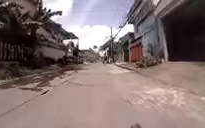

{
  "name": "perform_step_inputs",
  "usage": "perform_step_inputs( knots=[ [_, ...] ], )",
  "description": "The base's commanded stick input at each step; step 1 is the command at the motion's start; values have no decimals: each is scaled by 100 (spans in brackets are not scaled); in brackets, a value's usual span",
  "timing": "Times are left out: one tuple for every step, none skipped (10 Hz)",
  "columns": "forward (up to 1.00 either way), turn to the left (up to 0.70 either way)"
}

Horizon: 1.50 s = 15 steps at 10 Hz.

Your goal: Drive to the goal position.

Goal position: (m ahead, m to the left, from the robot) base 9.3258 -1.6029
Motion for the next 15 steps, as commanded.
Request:
perform_step_inputs(
  knots=[
    [70, 2],
    [70, 2],
    [70, 2],
    [70, 2],
    [70, 2],
    [70, 2],
    [70, 2],
    [70, 2],
    [70, 2],
    [70, 2],
    [70, 2],
    [70, 2],
    [70, 2],
    [70, 2],
    [70, 2]
  ],
)
